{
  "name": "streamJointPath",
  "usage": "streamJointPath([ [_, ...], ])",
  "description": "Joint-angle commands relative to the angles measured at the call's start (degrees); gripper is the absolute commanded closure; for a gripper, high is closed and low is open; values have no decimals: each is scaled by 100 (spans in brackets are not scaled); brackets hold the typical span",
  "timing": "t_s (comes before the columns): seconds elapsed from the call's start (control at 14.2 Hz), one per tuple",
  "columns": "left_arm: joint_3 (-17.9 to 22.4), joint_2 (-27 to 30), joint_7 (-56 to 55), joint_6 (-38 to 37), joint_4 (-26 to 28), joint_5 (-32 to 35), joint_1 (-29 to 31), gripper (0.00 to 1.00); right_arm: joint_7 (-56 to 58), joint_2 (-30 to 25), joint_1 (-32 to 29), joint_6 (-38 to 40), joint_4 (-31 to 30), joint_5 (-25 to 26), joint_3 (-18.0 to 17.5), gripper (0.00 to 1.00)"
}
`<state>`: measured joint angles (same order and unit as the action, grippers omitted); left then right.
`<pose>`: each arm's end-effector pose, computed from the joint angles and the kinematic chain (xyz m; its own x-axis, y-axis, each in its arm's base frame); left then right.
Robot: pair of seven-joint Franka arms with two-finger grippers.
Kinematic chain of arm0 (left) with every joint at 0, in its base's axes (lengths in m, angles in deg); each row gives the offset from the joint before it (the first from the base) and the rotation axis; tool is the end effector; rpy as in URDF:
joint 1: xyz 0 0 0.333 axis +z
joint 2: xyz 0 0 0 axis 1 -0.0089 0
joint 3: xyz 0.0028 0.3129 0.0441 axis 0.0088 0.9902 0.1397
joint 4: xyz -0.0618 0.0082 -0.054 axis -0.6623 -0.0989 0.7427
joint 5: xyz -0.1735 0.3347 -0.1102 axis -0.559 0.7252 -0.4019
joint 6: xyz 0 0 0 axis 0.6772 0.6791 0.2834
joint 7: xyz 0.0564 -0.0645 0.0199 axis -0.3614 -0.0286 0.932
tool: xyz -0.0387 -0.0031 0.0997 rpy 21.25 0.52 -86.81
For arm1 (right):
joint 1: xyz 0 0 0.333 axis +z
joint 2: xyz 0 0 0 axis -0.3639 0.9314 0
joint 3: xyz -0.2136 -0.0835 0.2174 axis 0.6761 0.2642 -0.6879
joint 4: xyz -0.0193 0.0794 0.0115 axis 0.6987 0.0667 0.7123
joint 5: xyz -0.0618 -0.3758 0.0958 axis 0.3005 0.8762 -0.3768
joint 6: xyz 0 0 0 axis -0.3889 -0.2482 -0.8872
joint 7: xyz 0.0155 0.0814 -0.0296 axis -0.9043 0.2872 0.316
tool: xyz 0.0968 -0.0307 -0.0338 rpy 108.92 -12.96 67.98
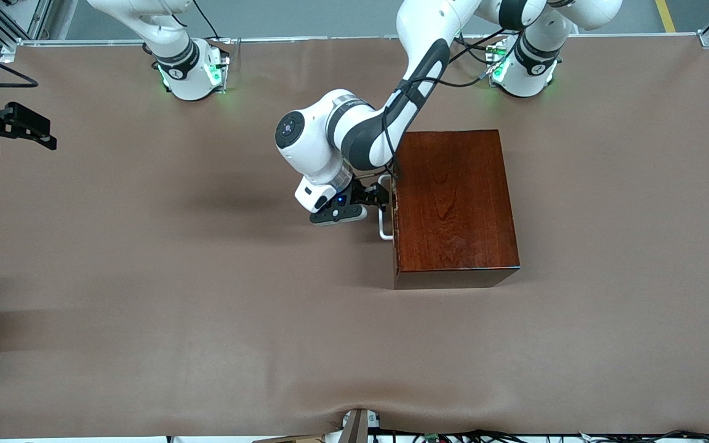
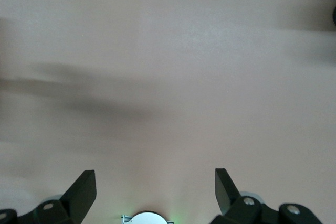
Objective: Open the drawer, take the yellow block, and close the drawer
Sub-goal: 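Lower the left gripper and hook the white drawer handle, then pull the drawer handle outward with the left gripper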
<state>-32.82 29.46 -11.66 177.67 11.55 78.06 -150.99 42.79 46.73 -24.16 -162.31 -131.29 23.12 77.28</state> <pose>0.4797 -0.5733 0.2783 0.9947 -0.0226 0.1007 0.0160 -0.9301 -0.3670 0.5378 -0.0113 0.6472 0.9882 0.1250 -0.0883 0.1244 -0.9922 -0.0116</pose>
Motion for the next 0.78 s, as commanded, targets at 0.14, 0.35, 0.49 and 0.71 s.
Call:
streamJointPath([
  [0.14, -22, -84, -344, 366, -141, -161, -20, 0, -28, 34, -105, 41, 85, -52, -73, 0],
  [0.35, -22, -75, -353, 463, -150, -319, -20, 0, -28, 34, -97, 41, 93, -52, -73, 0],
  [0.49, -31, -75, -501, 585, -159, -372, -20, 0, -28, 34, -105, 41, 93, -52, -73, 0],
  [0.71, -118, -75, -581, 647, -159, -381, -20, 0, -28, 42, -105, 24, 93, -52, -73, 0],
])
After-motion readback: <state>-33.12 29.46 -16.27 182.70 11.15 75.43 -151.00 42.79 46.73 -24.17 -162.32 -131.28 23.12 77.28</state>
